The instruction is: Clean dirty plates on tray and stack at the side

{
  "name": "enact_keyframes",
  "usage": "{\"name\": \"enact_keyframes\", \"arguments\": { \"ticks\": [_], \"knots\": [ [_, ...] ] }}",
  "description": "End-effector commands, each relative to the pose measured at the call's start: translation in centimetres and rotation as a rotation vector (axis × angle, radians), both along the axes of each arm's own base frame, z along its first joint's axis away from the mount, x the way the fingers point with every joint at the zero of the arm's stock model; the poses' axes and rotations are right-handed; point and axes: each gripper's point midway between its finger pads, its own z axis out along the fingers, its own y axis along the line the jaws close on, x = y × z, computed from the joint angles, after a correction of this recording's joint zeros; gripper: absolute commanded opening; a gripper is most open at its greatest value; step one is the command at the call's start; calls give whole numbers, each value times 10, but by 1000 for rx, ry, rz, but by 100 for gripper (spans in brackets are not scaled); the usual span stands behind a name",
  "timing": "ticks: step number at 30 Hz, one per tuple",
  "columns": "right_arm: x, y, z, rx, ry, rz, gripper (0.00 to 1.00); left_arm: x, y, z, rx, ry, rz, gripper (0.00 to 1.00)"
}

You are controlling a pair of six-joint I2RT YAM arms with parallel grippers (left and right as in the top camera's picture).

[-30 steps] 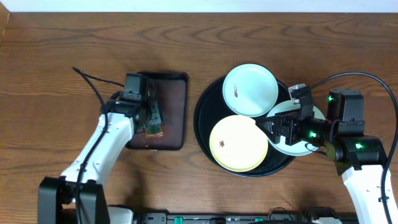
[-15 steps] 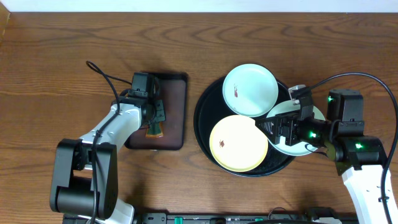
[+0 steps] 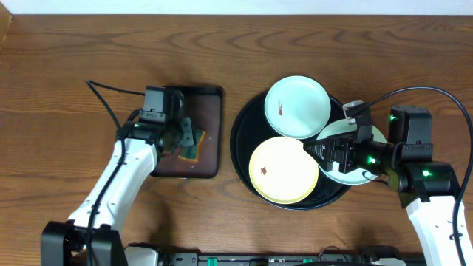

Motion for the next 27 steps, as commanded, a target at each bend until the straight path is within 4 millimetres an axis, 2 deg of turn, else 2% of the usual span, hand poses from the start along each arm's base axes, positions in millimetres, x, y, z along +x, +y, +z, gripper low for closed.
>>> {"name": "enact_keyframes", "arguments": {
  "ticks": [1,5,7,10,11,14,18,19,20,21,23,27],
  "knots": [
    [0,3,9,19,-12,10,88,-14,-10,-27,17,89,-54,51],
    [0,3,9,19,-12,10,88,-22,-20,-64,63,176,-150,49],
    [0,3,8,19,-11,10,88,-26,-16,-85,105,227,-149,39],
    [0,3,9,19,-11,10,88,-34,-14,-102,113,289,-151,19],
    [0,3,8,19,-11,10,88,-35,-14,-102,113,294,-151,8],
    [0,3,9,19,-12,10,88,-33,-14,-90,103,295,-112,7],
    [0,3,8,19,-11,10,88,-18,-18,-44,67,202,-53,8],
    [0,3,8,19,-11,10,88,-16,-18,-34,61,172,-53,27],
    [0,3,8,19,-11,10,88,-15,-18,-28,58,154,-52,42],
    [0,3,9,19,-12,10,88,-15,-18,-21,57,136,-51,52],
    [0,3,9,19,-12,10,88,-18,-14,-16,75,133,-45,59],
    [0,3,8,19,-12,10,88,-34,-6,-26,112,203,-39,59]
  ]
}}
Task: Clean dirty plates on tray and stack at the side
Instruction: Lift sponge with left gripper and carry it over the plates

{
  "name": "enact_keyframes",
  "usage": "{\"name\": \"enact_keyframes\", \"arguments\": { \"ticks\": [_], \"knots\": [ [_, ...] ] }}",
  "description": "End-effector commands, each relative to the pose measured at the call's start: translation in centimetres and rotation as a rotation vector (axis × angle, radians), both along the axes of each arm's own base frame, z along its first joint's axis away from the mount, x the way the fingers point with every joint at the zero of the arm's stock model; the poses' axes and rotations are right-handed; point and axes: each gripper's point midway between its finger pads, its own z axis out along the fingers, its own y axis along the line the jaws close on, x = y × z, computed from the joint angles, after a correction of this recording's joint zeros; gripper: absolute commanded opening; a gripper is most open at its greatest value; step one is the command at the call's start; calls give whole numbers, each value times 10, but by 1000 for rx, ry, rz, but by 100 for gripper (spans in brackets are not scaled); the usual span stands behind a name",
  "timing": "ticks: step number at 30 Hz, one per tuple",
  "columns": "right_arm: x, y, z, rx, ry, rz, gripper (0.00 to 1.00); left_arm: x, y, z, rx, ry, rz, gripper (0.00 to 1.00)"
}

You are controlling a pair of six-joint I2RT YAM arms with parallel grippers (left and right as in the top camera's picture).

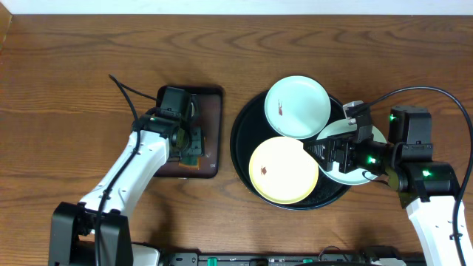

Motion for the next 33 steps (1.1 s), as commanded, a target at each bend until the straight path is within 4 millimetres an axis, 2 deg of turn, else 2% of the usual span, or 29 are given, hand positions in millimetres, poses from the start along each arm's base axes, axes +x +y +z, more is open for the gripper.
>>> {"name": "enact_keyframes", "arguments": {
  "ticks": [1,5,7,9,10,11,14,16,18,19,20,21,22,26,30,31,33],
  "knots": [
    [0,3,8,18,-14,12,88,-12,6,-10,35,64,19,59],
    [1,3,8,14,-14,9,88,-42,11,-39,46,180,53,59],
    [2,2,8,9,-16,5,88,-46,12,-49,50,192,52,58],
    [3,2,9,9,-23,5,88,-39,10,-59,42,164,52,22],
    [3,2,9,9,-25,5,88,-35,9,-60,39,152,52,8],
    [3,2,9,9,-25,5,88,-32,8,-59,35,138,52,7],
    [3,2,9,10,-25,5,88,-22,7,-49,27,110,55,7],
    [3,2,9,10,-25,5,88,-14,7,-33,20,91,74,7],
    [3,2,9,10,-25,5,88,-4,5,-8,0,47,107,7],
    [3,2,9,10,-25,5,88,2,4,6,-10,11,105,27],
    [3,2,9,9,-25,5,88,4,3,11,-14,-4,104,42],
    [3,2,9,10,-25,5,88,6,3,16,-18,-22,104,52],
    [3,2,9,9,-25,5,88,6,3,18,-14,-30,96,56],
    [3,2,9,9,-25,5,88,9,2,8,22,-49,-50,56],
    [3,2,9,9,-25,5,89,16,1,-12,41,-51,-125,54],
    [3,2,9,10,-25,5,89,18,0,-22,40,-36,-126,50],
    [3,2,9,9,-25,5,89,18,-5,-36,18,-4,-133,49]
  ]
}}
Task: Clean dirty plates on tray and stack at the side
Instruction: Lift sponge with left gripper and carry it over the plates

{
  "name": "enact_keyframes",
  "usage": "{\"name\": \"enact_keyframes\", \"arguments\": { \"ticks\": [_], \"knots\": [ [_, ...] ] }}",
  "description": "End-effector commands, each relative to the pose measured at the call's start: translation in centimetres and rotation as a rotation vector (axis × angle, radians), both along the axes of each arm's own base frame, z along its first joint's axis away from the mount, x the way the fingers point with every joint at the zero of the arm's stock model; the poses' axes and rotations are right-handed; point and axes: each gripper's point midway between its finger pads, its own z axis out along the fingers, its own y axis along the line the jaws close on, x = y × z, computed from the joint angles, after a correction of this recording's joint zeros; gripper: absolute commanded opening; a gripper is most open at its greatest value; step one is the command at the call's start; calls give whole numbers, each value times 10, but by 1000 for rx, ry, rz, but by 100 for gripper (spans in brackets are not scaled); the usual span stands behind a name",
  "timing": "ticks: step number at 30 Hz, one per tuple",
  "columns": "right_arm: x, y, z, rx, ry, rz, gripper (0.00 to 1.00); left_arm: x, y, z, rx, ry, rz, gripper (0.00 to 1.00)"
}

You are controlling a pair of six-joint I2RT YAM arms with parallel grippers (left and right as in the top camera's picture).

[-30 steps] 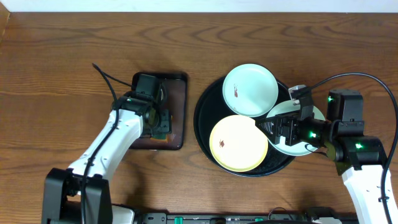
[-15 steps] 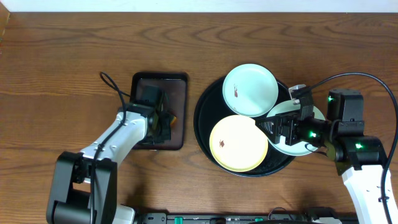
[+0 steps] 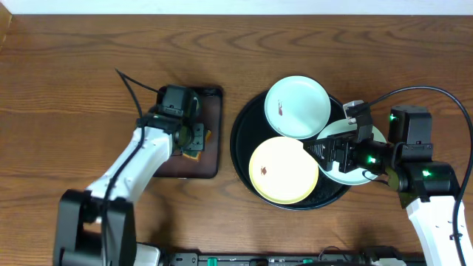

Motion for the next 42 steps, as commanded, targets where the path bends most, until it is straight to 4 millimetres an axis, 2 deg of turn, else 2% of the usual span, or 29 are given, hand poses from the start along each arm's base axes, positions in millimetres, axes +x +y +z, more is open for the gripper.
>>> {"name": "enact_keyframes", "arguments": {
  "ticks": [1,3,5,6,9,10,12,15,16,18,22,24,25,26,28,29,31,33,35,36,40,41,42],
  "knots": [
    [2,2,8,10,-18,6,89,-8,-1,-34,8,88,-46,45],
    [2,2,8,10,-18,6,89,-11,0,-48,17,126,-46,36],
    [2,2,8,10,-18,6,89,-14,0,-56,22,151,-45,19],
    [2,2,8,10,-19,6,89,-15,0,-60,23,161,-45,8],
    [8,-6,3,-42,-29,-37,86,-14,0,-57,20,158,-33,7],
    [12,-12,0,-72,-32,-64,82,-13,0,-52,15,150,-17,7],
    [22,-28,-7,-145,-19,-167,75,-6,-2,-34,-4,117,25,7],
    [32,-30,-2,-179,-19,-181,73,1,-3,-10,-17,76,36,7],
    [40,-29,1,-220,-9,-181,71,1,-2,1,-18,58,37,7],
    [56,-31,2,-341,20,-205,69,0,-2,10,-22,42,37,7],
    [94,-43,-8,-553,75,-264,70,-1,-2,17,-35,32,70,7],
    [115,-41,-32,-575,134,-256,72,-4,-1,17,-36,44,80,7],
    [119,-42,-44,-584,159,-253,74,-5,-1,17,-35,48,81,7],
    [126,-46,-69,-602,214,-250,75,-6,-1,16,-35,56,91,7],
    [135,-52,-96,-615,264,-256,76,-7,0,16,-40,62,112,7],
    [137,-54,-102,-616,276,-259,76,-7,-1,16,-42,62,118,8],
    [142,-60,-132,-613,339,-255,75,-6,-1,17,-47,58,130,7],
    [145,-70,-156,-617,391,-267,64,-4,-1,19,-49,52,130,7],
    [150,-77,-175,-584,423,-277,61,-1,-2,22,-52,46,129,7],
    [152,-77,-177,-565,425,-274,59,-1,-2,23,-53,44,129,7],
    [166,-71,-187,-404,418,-241,35,1,-3,25,-57,38,128,7],
    [169,-68,-187,-358,417,-232,25,1,-3,25,-57,38,128,7],
    [170,-67,-188,-335,416,-227,19,1,-3,25,-57,38,128,7]
  ]
}}
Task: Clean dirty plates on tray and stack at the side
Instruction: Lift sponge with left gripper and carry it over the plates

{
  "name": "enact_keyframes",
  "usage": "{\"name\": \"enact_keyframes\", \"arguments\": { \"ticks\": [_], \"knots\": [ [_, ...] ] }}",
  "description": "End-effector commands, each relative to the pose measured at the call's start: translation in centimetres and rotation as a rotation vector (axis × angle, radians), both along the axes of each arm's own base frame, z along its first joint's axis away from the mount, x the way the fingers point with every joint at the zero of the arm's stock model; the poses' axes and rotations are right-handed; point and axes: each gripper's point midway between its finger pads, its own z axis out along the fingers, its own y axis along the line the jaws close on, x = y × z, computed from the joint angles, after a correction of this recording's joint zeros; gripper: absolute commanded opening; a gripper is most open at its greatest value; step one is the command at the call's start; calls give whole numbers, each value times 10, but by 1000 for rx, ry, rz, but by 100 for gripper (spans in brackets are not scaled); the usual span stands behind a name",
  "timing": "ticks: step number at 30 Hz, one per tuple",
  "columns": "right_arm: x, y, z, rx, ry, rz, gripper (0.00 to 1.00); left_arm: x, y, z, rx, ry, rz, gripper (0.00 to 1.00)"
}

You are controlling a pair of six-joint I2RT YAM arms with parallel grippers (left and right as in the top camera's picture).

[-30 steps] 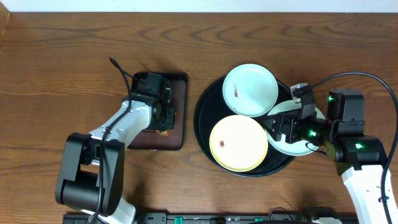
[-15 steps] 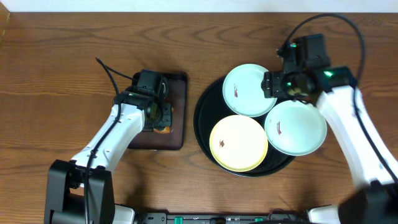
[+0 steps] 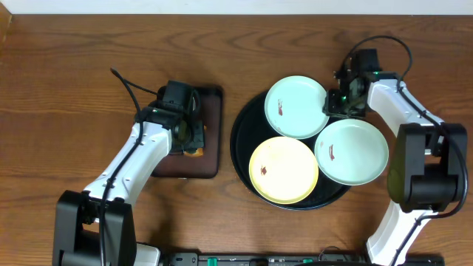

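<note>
A round black tray (image 3: 244,155) holds three plates, each with a small brown stain. A pale green plate (image 3: 295,106) lies at the back, a yellow plate (image 3: 284,170) at the front and another pale green plate (image 3: 352,151) on the right. My right gripper (image 3: 341,100) is at the back plate's right rim; its jaws are too dark to read. My left gripper (image 3: 188,139) is down on the yellow-green sponge (image 3: 194,153), which is mostly hidden under it.
The sponge rests in a dark brown rectangular tray (image 3: 211,111) left of the round tray. A black cable loops from the left arm over the wooden table (image 3: 74,59). A pale wall edge runs along the table's far side.
My right gripper has left the right green plate, which now lies fully uncovered in the tray. The gripper is now at the back plate's right rim. The left gripper sits slightly lower over the sponge.
At first my left gripper hovered over the sponge in the brown tray while my right gripper rested over the right green plate. Through the later moments the left wrist shifted about over the sponge and the right stayed still. Now the right is at the back plate.
</note>
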Motion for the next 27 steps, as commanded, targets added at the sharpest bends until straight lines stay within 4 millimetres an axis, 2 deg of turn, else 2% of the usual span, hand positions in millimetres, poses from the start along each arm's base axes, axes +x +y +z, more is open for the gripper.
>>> {"name": "enact_keyframes", "arguments": {
  "ticks": [1,3,5,6,8,9,10,15,18,22,27],
  "knots": [
    [4,11,-2,134,-1,12,13,10,-2,13,-19,-39,15,7],
    [5,10,-3,134,-4,12,4,12,-4,14,-26,-45,14,7],
    [5,11,-3,131,-3,13,2,14,-11,16,-67,-53,2,7],
    [5,8,-5,113,-3,10,4,15,-15,17,-90,-59,-4,7],
    [4,5,-7,87,1,6,19,18,-17,18,-103,-68,0,8],
    [3,4,-8,79,3,5,17,18,-17,18,-104,-70,0,8],
    [2,2,-11,63,5,2,10,19,-17,18,-104,-71,0,7],
    [1,1,-19,54,-6,1,1,19,-29,21,-138,-78,-23,7],
    [-1,1,-19,53,-3,8,1,29,-49,28,-165,-140,-50,7],
    [-9,1,-17,49,25,21,1,39,-65,42,-177,-191,-62,8],
    [-25,-11,0,-42,57,12,1,49,-93,57,-236,-266,-70,7]
  ]
}}
